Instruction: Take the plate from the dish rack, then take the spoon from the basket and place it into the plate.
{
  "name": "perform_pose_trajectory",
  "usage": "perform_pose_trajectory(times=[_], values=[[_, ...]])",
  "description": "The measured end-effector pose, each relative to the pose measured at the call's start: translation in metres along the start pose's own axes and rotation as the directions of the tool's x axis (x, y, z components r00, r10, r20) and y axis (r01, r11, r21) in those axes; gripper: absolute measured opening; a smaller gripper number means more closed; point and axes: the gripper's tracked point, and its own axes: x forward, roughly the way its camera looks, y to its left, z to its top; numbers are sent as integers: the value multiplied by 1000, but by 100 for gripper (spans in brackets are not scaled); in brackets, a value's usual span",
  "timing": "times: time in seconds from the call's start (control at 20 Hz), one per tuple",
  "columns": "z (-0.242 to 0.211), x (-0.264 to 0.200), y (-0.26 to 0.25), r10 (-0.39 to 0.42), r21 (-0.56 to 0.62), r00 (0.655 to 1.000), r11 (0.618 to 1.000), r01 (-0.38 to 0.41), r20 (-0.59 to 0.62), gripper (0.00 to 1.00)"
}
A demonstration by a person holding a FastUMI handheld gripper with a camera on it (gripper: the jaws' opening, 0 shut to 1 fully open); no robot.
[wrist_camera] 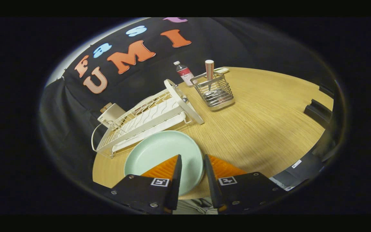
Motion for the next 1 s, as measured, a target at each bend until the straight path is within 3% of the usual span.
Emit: perform_pose_trajectory(times=[0.15,0.4,0.6,0.7,1.0], values=[[17,-5,-11,-39,-67,998,997,42,55,50],[55,-12,-28,-84,-155,983,982,109,164,79],[89,-14,-39,-113,-200,961,966,166,253,93],[107,-14,-43,-125,-224,944,954,199,304,98],[164,-13,-48,-101,-286,880,923,257,465,98]])
